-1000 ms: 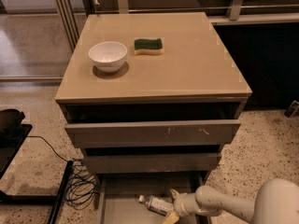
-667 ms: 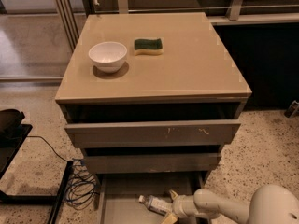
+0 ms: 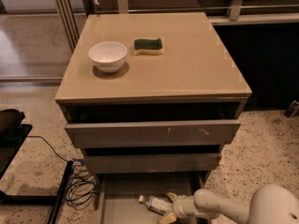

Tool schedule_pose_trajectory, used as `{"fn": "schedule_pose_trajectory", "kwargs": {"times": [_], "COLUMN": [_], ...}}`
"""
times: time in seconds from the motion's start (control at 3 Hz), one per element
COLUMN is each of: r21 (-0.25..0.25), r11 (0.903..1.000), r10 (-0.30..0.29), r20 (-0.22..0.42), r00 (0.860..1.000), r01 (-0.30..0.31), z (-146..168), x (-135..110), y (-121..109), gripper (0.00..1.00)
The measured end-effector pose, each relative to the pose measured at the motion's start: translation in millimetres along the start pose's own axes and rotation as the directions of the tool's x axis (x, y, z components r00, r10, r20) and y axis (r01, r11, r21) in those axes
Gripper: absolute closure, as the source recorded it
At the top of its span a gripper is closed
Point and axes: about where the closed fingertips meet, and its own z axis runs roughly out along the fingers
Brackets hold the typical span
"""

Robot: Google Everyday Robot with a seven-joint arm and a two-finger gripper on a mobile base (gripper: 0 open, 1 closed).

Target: Pick blue plastic bottle from bottom drawer and place on counter

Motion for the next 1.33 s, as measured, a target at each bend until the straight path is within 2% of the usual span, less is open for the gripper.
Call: {"fn": "schedule_pose_trajectory", "kwargs": {"times": [1.0, 1.33], "r21": [0.000, 0.000], "r11": [1.0000, 1.0000], "r10": [0.000, 0.000], "r20": [0.000, 0.000], "r00": [1.000, 1.000], "r01": [0.000, 0.000], "z": [0.1, 0.0], "x": [0.0, 0.0], "y": [0.1, 0.1], "gripper": [0.88, 1.00]}}
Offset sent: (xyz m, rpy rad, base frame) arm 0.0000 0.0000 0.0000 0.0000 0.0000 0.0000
